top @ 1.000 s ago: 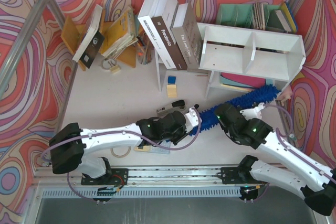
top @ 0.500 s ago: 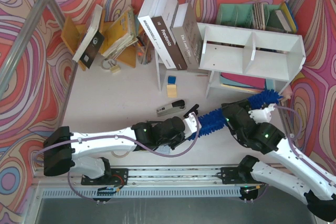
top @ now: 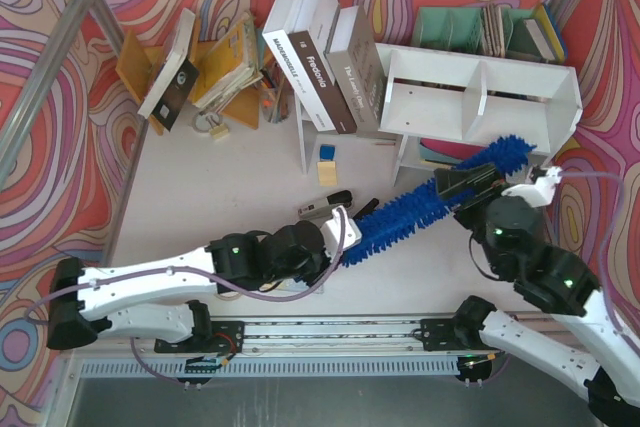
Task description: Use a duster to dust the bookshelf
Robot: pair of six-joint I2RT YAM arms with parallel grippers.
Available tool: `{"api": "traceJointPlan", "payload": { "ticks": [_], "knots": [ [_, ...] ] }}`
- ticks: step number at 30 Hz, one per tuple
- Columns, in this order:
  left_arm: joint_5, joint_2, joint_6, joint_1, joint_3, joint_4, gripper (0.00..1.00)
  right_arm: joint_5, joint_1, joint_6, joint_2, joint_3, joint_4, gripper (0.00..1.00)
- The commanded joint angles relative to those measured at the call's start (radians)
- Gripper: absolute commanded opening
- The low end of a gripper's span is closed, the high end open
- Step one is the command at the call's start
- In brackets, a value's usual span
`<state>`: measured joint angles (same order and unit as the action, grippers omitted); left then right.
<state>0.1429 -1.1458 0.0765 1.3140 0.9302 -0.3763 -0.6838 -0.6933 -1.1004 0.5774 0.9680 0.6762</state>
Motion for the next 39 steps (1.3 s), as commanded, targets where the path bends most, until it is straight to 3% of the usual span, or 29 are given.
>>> {"api": "traceJointPlan", "payload": {
  "ticks": [1, 4, 10, 14, 17, 22, 27, 33, 39],
  "knots": [
    [0.017, 0.07, 0.076, 0.043, 0.051, -0.112, 0.0, -0.009, 0.004, 0.34, 0.02, 0.158, -0.1, 0.83],
    [0.088, 0.129, 0.113, 0.053, 0.063, -0.136, 0.0, 0.031, 0.005, 0.469, 0.056, 0.262, -0.136, 0.83],
    [0.367, 0.189, 0.165, 0.054, 0.096, -0.094, 0.0, 0.176, 0.004, 0.728, 0.121, 0.344, -0.267, 0.84],
    [0.511, 0.166, 0.203, 0.054, 0.123, -0.075, 0.0, 0.226, 0.004, 0.854, 0.094, 0.274, -0.381, 0.85],
    [0.497, 0.204, 0.187, 0.056, 0.062, 0.015, 0.0, 0.239, 0.003, 0.926, 0.048, 0.163, -0.467, 0.87],
    [0.638, 0.223, 0.188, 0.059, 0.099, 0.017, 0.0, 0.212, 0.004, 0.94, 0.012, 0.018, -0.48, 0.89],
    [0.658, 0.087, 0.228, 0.058, 0.248, -0.001, 0.0, 0.263, 0.006, 0.925, -0.037, -0.159, -0.544, 0.91],
    [0.646, -0.093, 0.401, 0.06, 0.423, -0.048, 0.0, 0.227, 0.004, 0.876, -0.121, -0.371, -0.625, 0.93],
    [0.689, -0.241, 0.554, 0.075, 0.601, -0.162, 0.0, 0.22, 0.004, 0.86, -0.172, -0.473, -0.651, 0.94]
  ]
}}
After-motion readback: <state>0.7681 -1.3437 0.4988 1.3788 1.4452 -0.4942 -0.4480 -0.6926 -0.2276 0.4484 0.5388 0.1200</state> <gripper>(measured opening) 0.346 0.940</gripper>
